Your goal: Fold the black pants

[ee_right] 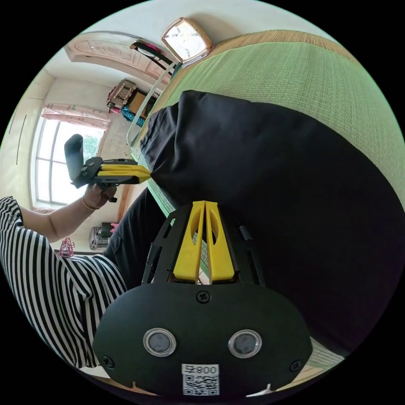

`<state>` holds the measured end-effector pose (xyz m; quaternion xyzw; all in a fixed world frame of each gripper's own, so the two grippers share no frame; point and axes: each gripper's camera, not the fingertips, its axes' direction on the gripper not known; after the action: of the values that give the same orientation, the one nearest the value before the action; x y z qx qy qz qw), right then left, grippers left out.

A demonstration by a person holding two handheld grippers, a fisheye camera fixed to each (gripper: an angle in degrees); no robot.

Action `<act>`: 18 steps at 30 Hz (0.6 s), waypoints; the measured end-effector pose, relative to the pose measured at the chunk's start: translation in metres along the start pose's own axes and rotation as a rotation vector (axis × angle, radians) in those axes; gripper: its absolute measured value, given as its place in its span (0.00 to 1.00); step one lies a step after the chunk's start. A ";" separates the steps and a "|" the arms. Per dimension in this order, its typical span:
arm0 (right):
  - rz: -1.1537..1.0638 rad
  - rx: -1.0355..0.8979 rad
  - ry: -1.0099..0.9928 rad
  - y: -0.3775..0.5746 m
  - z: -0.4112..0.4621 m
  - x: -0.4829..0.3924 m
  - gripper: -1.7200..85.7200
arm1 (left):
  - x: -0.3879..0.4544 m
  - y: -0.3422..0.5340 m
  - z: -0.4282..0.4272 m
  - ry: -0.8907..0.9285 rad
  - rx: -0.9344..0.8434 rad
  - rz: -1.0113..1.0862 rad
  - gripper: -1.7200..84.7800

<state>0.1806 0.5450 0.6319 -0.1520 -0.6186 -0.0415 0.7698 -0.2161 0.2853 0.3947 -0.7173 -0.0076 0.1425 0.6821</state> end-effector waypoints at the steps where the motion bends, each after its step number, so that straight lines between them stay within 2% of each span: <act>1: -0.005 0.012 -0.010 -0.003 0.000 -0.001 0.02 | -0.001 0.004 0.002 0.003 -0.019 0.005 0.03; 4: -0.038 0.034 -0.059 -0.022 0.016 -0.006 0.02 | -0.009 0.019 0.015 0.012 -0.085 -0.020 0.03; 9: -0.100 -0.146 0.029 -0.048 0.093 -0.005 0.02 | -0.029 0.043 -0.002 0.093 -0.076 -0.053 0.02; 12: -0.105 -0.149 -0.025 -0.059 0.098 0.006 0.02 | -0.043 0.058 -0.022 0.164 -0.012 -0.104 0.02; 18: -0.202 0.051 0.067 -0.136 0.076 0.024 0.05 | -0.082 0.076 -0.046 0.257 0.126 -0.222 0.02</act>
<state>0.0804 0.4407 0.6944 -0.0678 -0.6053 -0.1082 0.7857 -0.2990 0.2183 0.3373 -0.6802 0.0095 -0.0264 0.7325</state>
